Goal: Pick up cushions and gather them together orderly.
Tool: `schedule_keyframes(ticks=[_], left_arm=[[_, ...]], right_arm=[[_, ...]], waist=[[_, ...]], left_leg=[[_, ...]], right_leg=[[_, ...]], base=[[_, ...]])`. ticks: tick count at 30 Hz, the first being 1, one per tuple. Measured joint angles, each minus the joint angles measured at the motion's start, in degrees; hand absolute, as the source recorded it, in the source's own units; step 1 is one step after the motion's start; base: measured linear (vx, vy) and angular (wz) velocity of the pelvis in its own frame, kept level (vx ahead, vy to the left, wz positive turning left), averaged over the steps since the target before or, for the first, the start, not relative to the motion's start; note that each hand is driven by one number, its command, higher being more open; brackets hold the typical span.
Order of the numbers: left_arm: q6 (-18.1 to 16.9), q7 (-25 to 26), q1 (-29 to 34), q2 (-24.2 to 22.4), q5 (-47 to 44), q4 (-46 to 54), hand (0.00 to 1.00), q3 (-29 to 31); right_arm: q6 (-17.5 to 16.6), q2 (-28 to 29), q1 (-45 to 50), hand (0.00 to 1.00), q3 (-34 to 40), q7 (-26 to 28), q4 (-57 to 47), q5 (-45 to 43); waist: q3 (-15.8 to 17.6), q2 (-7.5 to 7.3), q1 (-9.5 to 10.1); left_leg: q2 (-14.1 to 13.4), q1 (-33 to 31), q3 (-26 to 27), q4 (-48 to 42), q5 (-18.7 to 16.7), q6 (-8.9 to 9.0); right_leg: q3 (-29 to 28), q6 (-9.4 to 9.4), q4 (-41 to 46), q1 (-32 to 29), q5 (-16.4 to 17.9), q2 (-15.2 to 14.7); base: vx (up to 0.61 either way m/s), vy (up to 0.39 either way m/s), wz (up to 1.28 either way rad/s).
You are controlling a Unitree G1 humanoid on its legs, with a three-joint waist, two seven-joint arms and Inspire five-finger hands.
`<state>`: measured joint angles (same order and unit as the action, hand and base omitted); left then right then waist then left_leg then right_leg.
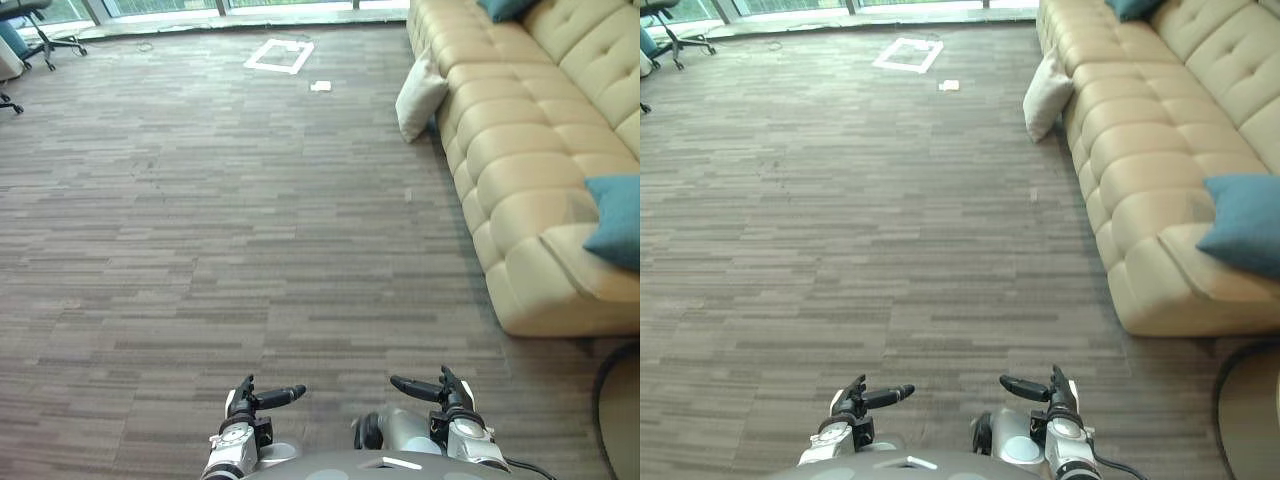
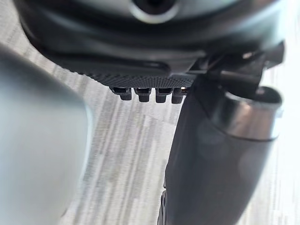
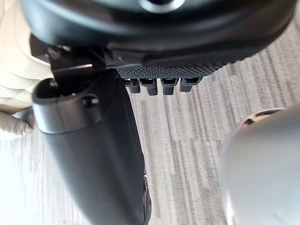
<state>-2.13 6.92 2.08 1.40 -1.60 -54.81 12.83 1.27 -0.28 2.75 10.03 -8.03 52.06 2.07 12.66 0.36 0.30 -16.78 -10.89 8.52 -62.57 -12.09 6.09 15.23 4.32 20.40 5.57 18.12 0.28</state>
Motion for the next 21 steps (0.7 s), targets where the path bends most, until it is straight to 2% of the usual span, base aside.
schedule_keyframes(ticks=[1,2,4,5,6,7,8,9,10,11,12,13,14,15,16,18,20,21], left_arm=[[0.0,0.0,0.0,0.0,-0.1,0.2,1.00,0.1],[-0.1,0.1,-0.2,-0.1,-0.1,1.2,1.00,0.8],[-0.4,0.1,-0.2,-0.6,-0.1,2.0,1.00,1.7],[-0.8,0.2,-0.3,-0.7,-0.3,2.3,1.00,2.2],[-1.1,0.2,-0.2,-0.8,-0.3,2.3,1.00,2.2],[-1.1,0.2,-0.1,-0.9,-0.7,2.3,1.00,2.2],[-1.1,0.2,-0.2,-0.7,-0.7,2.1,1.00,2.1],[-1.1,0.1,-0.3,-0.4,-0.7,2.2,1.00,2.1],[-1.1,0.0,-0.8,0.6,-0.3,2.1,1.00,2.0],[-1.1,0.1,-0.8,0.7,-0.3,2.0,1.00,2.0],[-1.0,0.3,-0.8,0.9,-0.4,1.6,1.00,2.1],[-0.9,0.5,-0.8,1.3,-0.4,1.0,1.00,2.0],[-0.9,0.5,-0.8,1.6,-0.4,0.3,1.00,1.8],[-0.6,0.5,-1.0,1.9,-0.4,-0.7,1.00,1.4],[0.2,0.9,-1.1,2.0,-0.4,-1.1,1.00,1.2],[0.3,1.4,-0.6,2.0,-0.4,-1.8,1.00,0.5],[0.3,1.5,-0.2,2.2,-0.7,-3.0,1.00,-2.5],[0.3,1.5,-0.1,2.2,-0.7,-3.2,1.00,-2.8]], right_arm=[[0.0,0.0,0.1,1.00,-0.1,0.0,0.0,0.0],[0.1,-0.1,0.0,1.00,0.0,-0.1,0.0,0.0],[0.3,0.1,0.0,1.00,-0.3,-0.3,0.0,0.0],[0.3,0.7,0.0,1.00,-0.3,-0.4,0.0,0.0],[0.3,0.9,0.0,1.00,-0.8,-0.6,0.0,0.0],[0.2,0.6,-0.1,1.00,-1.3,-0.7,0.3,0.0],[0.3,1.2,-0.4,1.00,-2.3,-0.8,1.1,0.0],[0.3,1.7,-0.4,1.00,-2.5,-0.8,1.2,0.1],[0.4,2.8,-0.3,1.00,-2.2,-0.7,1.3,0.1],[0.4,2.8,-0.2,1.00,-2.1,-0.7,1.3,0.1],[0.2,2.7,0.3,1.00,-2.1,-0.7,1.4,0.1],[0.1,2.5,0.2,1.00,-1.9,-0.7,2.4,0.1],[0.2,2.3,0.0,1.00,-1.9,-0.7,2.9,0.1],[0.1,1.9,-0.1,1.00,-1.9,-0.7,2.9,0.1],[-0.1,1.6,-0.1,1.00,-2.0,-0.6,2.5,0.1],[-0.2,0.9,-0.1,1.00,-2.2,-0.6,2.3,0.1],[-1.0,-0.3,-0.5,1.00,-1.8,-0.7,2.1,0.0],[-1.0,-0.3,-0.7,1.00,-0.8,-0.7,1.6,0.1]], waist=[[0.0,0.05,0.19],[0.2,0.49,0.98],[0.2,0.53,2.10],[0.6,0.17,2.81],[0.5,0.17,2.85],[0.4,0.23,3.08],[0.0,-0.51,3.27],[-0.3,-1.59,3.03],[-0.8,-3.60,2.87],[-0.8,-3.72,2.81],[-1.0,-4.00,2.74],[-1.4,-4.85,2.64],[-1.5,-5.17,2.52],[-1.3,-5.09,2.14],[-0.9,-4.94,2.12],[-0.9,-4.51,1.86],[-0.4,-3.31,0.70],[-0.4,-3.07,0.44]], left_leg=[[0.0,-1.5,1.1,1.8,-0.5,-0.52],[0.3,-5.3,4.5,9.1,-1.8,-1.83],[1.4,-7.8,6.2,17.2,-1.7,-1.99],[3.4,-8.6,6.7,27.3,-0.4,-1.99],[5.2,-8.9,6.6,36.7,3.1,-2.15],[6.0,-8.9,5.8,39.0,8.6,-3.54],[7.5,-8.2,5.4,38.6,13.0,-4.72],[8.2,-8.2,5.8,38.1,12.3,-5.12],[9.2,-8.3,6.6,34.8,8.7,-6.97],[9.4,-8.2,6.6,33.0,7.0,-7.35],[10.0,-7.6,6.6,30.4,3.9,-7.77],[11.4,-5.7,6.8,28.7,0.4,-8.16],[12.1,-4.4,6.8,28.4,-1.0,-8.43],[13.0,-1.1,6.6,28.6,-3.4,-8.61],[13.9,3.6,6.6,30.2,-5.6,-8.89],[14.2,9.1,6.4,33.7,-6.5,-8.69],[13.2,18.7,4.9,41.8,-6.3,-7.91],[12.6,20.6,4.8,43.7,-6.7,-6.95]], right_leg=[[-0.2,-0.03,-1.0,1.0,0.0,0.0],[-1.6,-0.15,-3.6,4.1,-0.1,0.0],[-3.1,-0.43,-5.7,6.3,0.1,-0.5],[-4.6,-1.08,-7.3,8.8,0.5,-1.4],[-6.0,-2.57,-8.2,10.8,1.6,-2.0],[-7.7,-3.44,-8.1,11.9,3.0,-2.4],[-10.3,-3.29,-7.7,13.0,3.6,-3.4],[-11.4,-2.98,-7.1,12.7,3.4,-4.3],[-14.4,-3.54,-2.3,10.7,1.8,-6.6],[-15.0,-4.48,-0.6,10.6,1.2,-6.9],[-15.5,-5.93,4.1,10.0,0.3,-7.3],[-16.3,-9.39,15.5,6.5,-2.3,-8.9],[-16.9,-11.45,22.6,3.8,-6.1,-9.6],[-17.1,-14.83,33.7,-0.6,-15.1,-10.8],[-15.2,-12.05,43.2,-5.3,-13.5,-12.4],[-13.1,-8.28,47.5,-9.9,-10.3,-12.5],[-7.2,-5.12,43.0,-18.2,-5.1,-10.6],[-6.4,-5.60,39.5,-21.1,-4.4,-9.5]], base=[[0.49,0.038,-0.35],[0.51,0.074,-0.45],[0.47,0.145,-0.54],[0.52,0.209,-0.62],[0.54,0.235,-0.74],[0.47,0.220,-0.74],[0.60,0.271,-0.53],[0.72,0.310,-0.32],[0.60,0.266,-0.02],[0.57,0.264,0.07],[0.67,0.307,0.16],[0.65,0.282,0.19],[0.55,0.210,0.21],[0.43,0.121,0.11],[0.52,0.107,0.04],[0.51,0.051,0.05],[0.57,-0.066,0.29],[0.65,-0.152,0.20]])
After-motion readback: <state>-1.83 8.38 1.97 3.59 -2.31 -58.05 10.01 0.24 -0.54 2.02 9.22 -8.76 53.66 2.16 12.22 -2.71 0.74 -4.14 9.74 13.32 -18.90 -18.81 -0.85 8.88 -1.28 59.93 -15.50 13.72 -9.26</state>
